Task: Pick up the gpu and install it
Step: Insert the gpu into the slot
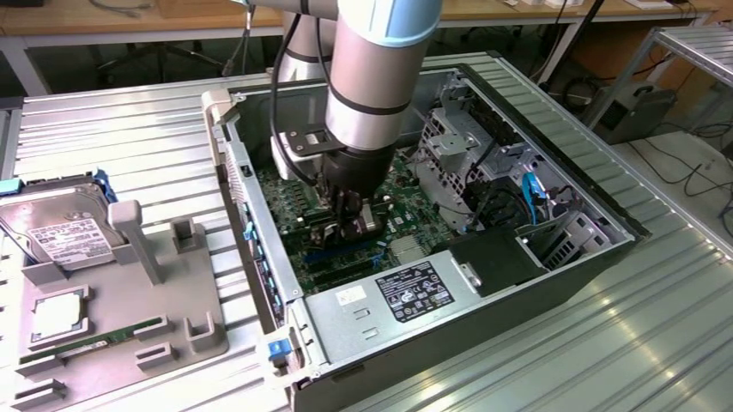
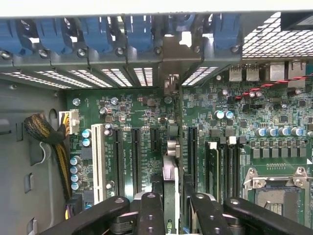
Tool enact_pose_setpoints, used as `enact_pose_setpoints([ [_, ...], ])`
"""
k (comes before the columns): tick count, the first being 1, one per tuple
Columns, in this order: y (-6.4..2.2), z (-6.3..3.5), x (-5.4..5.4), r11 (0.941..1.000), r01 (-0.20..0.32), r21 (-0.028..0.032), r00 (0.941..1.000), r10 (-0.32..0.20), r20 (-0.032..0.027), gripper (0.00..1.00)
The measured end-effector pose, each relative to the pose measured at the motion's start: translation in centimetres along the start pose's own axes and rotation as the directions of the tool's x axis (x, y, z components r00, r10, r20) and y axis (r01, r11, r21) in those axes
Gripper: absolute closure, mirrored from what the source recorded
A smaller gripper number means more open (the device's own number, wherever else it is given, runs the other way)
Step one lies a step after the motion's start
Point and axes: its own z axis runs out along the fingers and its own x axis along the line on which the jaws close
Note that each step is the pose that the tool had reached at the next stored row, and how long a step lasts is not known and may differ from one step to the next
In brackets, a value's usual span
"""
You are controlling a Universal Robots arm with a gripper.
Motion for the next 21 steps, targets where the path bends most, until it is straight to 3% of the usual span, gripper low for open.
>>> enact_pose_setpoints([
  [2,0.01,0.03,-0.01,1.0,0.0,-0.0001,1.0,0.0,-0.0059,0.74],
  [4,0.03,0.0,-0.08,1.0,-0.001,-0.0004,1.0,0.001,-0.0076,0.74],
  [21,-0.09,0.25,-0.26,1.0,-0.001,0.0,1.0,0.001,-0.0069,0.74],
])
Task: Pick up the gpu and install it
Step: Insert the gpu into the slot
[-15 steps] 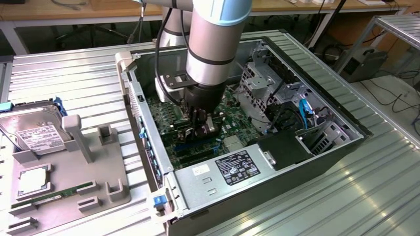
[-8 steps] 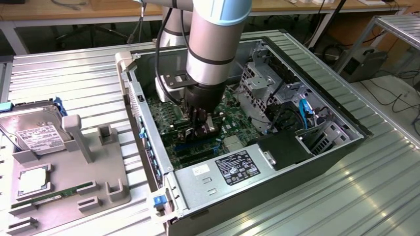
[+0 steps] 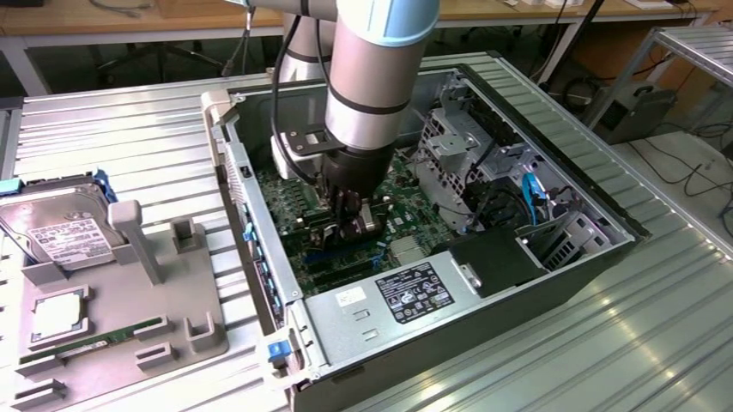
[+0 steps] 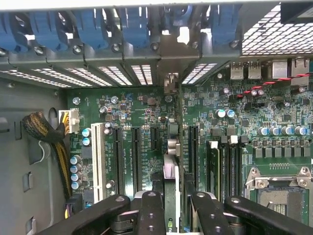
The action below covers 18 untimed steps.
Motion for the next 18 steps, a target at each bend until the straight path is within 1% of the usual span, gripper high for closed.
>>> enact_pose_setpoints([
  [1,0.0,0.02,0.0,1.0,0.0,0.0003,1.0,0.0,0.0005,0.73],
  [2,0.0,-0.01,0.0,1.0,0.0,0.0001,1.0,0.0,0.0002,0.67],
  [4,0.0,-0.2,0.0,1.0,0.0,0.0,1.0,0.0,0.0,0.67],
  [5,0.01,-0.33,0.0,1.0,0.0,0.0,1.0,0.0,-0.0001,0.6],
  [6,0.02,-0.58,0.0,1.0,0.0,-0.0001,1.0,0.0,-0.0002,0.6],
  [8,0.03,-1.32,0.0,1.0,0.0,0.0,1.0,0.0,-0.0001,0.6],
  [10,0.07,-2.71,0.0,1.0,0.0,-0.0001,1.0,0.0,-0.0002,0.6],
  [11,0.08,-3.04,0.0,1.0,0.0,-0.0001,1.0,0.0,-0.0002,0.6],
  [13,0.09,-3.32,0.0,1.0,0.0,-0.0001,1.0,0.0,-0.0002,0.6],
  [14,0.1,-3.35,-0.1,1.0,0.0,0.0001,1.0,0.0,0.0001,0.62],
  [16,0.14,-3.37,-0.2,1.0,0.0,-0.0001,1.0,0.0,-0.0005,0.62],
  [18,0.3,-3.36,-0.3,1.0,0.0,-0.0001,1.0,0.0,-0.0009,0.75],
])
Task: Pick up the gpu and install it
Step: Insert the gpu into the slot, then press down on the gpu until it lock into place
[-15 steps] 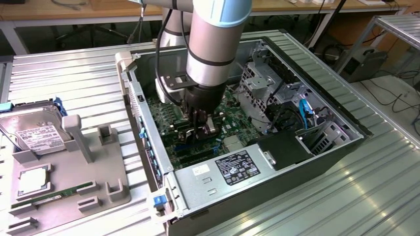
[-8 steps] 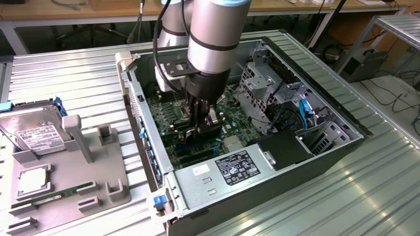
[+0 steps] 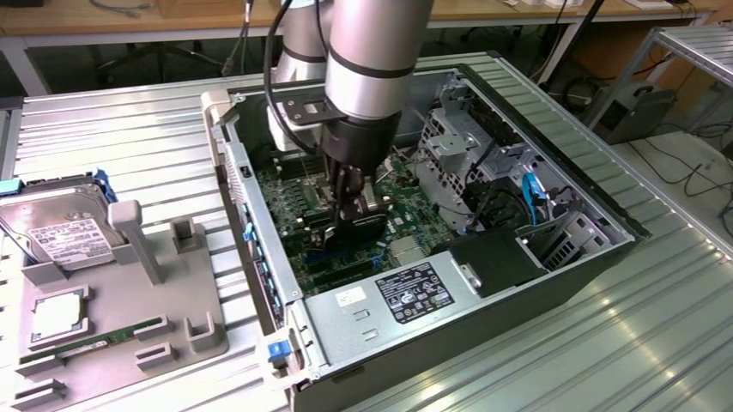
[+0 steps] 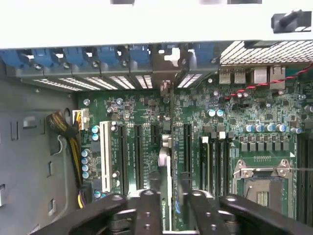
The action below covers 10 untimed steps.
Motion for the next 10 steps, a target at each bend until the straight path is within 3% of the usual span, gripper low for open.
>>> enact_pose_setpoints([
  [2,0.26,0.01,-0.04,1.0,0.0,0.0003,1.0,0.0,-0.0002,0.87],
  [10,0.31,0.01,-0.05,1.0,0.0,0.0002,1.0,0.0,-0.0002,0.89],
])
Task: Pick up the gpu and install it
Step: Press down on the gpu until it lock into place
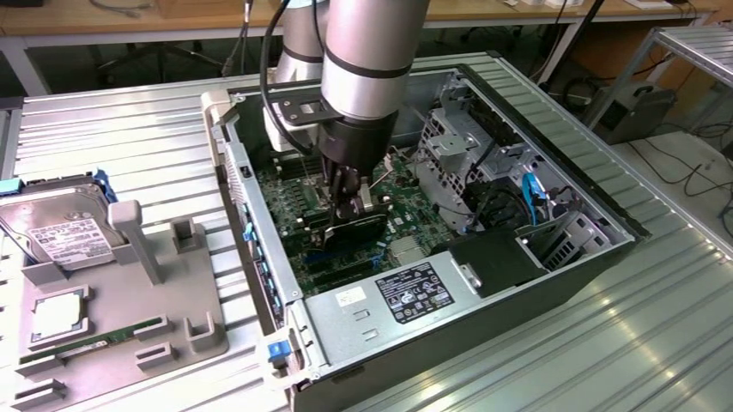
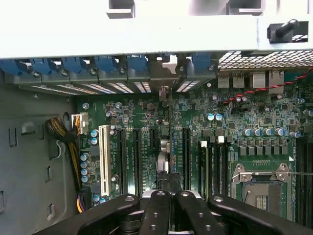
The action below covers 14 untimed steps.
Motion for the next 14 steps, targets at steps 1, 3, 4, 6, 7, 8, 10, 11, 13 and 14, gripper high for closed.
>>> enact_pose_setpoints([
  [1,0.0,0.0,0.0,1.0,0.0,0.0,1.0,0.0,0.0,0.89],
  [3,0.0,0.0,0.0,1.0,0.0,0.0,1.0,0.0,0.0,0.89],
  [4,0.0,0.0,0.0,1.0,0.0,0.0,1.0,0.0,0.0,0.89],
  [6,0.0,0.0,0.0,1.0,0.0,0.0,1.0,0.0,0.0,0.89],
  [7,0.0,0.0,0.0,1.0,0.0,0.0,1.0,0.0,-0.0001,0.89],
  [8,0.0,0.0,0.0,1.0,0.0,0.0,1.0,0.0,-0.0001,0.89],
  [10,0.0,0.0,0.0,1.0,0.0,0.0,1.0,0.0,-0.0001,0.89],
  [11,0.04,0.02,-0.13,1.0,0.0,0.0,1.0,0.0,-0.0001,0.89],
  [13,0.13,0.29,-0.59,1.0,0.0,0.0002,1.0,0.0,-0.0002,0.89],
  [14,0.29,0.47,-0.71,1.0,0.0,0.001,1.0,0.0,-0.0004,0.89],
])
